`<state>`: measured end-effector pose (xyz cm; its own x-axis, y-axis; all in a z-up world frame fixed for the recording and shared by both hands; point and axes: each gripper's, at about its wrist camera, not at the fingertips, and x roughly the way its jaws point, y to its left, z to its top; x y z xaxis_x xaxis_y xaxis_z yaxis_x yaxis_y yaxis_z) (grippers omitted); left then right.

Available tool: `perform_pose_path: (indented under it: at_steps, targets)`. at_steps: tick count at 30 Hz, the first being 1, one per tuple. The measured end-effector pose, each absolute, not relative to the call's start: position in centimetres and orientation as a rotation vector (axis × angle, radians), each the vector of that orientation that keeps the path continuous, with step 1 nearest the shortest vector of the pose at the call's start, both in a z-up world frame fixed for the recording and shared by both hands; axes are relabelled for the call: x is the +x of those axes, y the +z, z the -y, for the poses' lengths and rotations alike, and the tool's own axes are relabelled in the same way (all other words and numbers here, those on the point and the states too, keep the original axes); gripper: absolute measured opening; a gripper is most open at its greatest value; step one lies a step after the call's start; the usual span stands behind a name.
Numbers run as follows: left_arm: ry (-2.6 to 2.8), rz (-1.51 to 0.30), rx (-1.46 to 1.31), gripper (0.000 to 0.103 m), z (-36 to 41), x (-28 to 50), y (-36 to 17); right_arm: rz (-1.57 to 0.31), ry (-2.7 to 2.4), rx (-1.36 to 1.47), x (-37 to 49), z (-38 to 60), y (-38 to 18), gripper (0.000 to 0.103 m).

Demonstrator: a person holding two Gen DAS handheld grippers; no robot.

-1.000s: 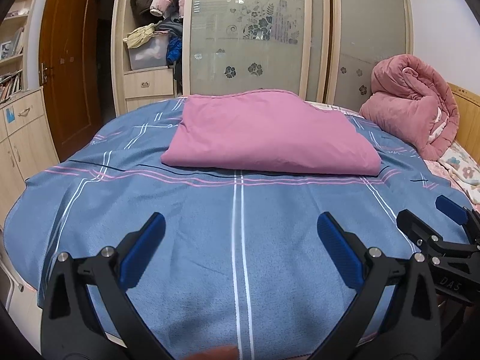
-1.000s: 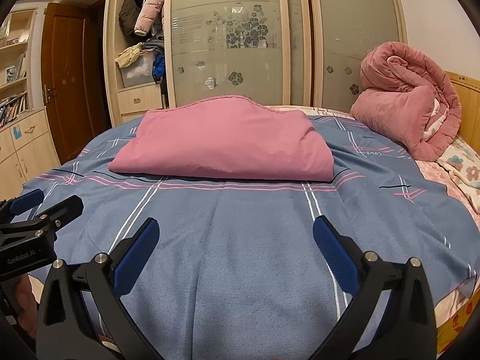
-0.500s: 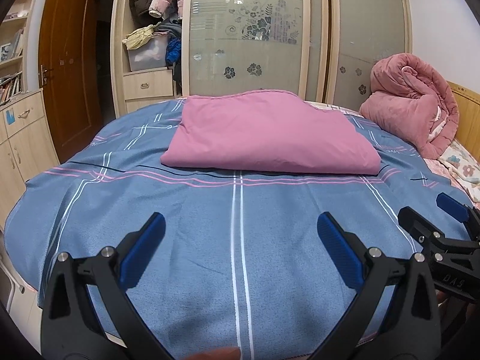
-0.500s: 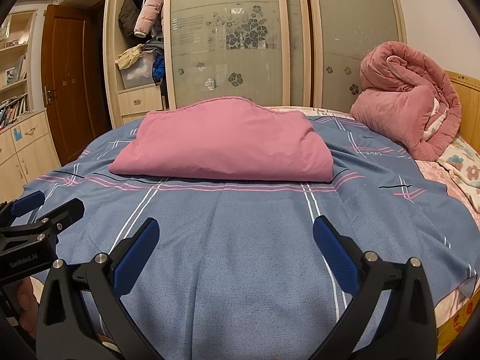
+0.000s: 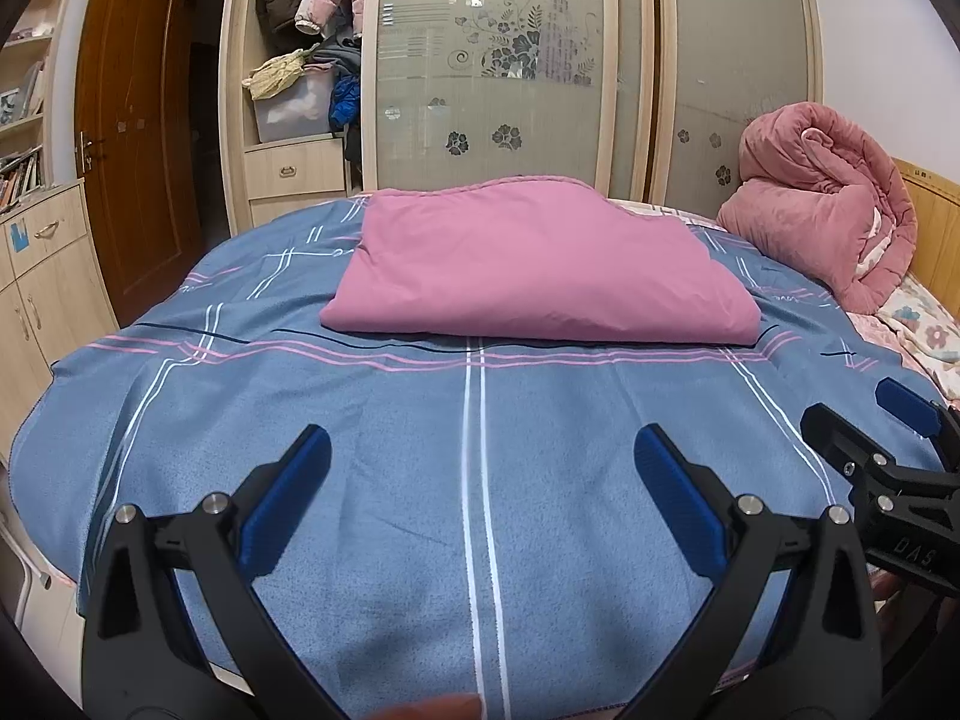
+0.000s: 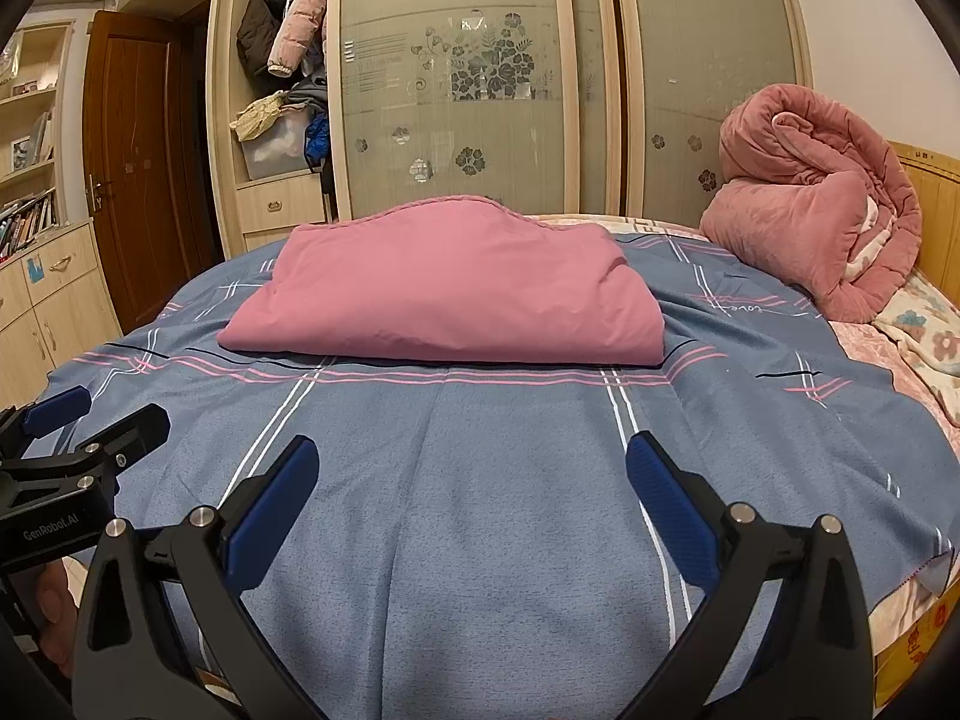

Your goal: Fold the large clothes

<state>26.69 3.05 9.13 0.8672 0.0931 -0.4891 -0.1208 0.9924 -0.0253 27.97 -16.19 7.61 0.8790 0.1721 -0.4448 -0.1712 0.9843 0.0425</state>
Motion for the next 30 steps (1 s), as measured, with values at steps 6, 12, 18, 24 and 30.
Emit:
perform_pose_path:
  at_steps: [6,12,18,24,30]
  targets:
    - [0.108,-0.513,-0.055,0.101,-3.00,26.70,9.02,-0.466,0.179,0.000,27.94,16.16,7.61,0.102]
    - [0.105,-0.514,-0.051,0.101,-2.96,26.70,8.89,-0.465,0.178,0.002,27.90,16.16,7.68,0.102]
    - [0.107,-0.515,-0.049,0.101,-2.93,26.64,8.87,-0.463,0.179,0.002,27.84,16.17,7.70,0.102]
    - [0.109,-0.514,-0.046,0.101,-2.98,26.54,8.93,-0.463,0.179,0.003,27.83,16.20,7.73,0.102]
    - [0.108,-0.515,-0.042,0.101,-2.93,26.58,9.01,-0.463,0.180,0.004,27.81,16.25,7.70,0.102]
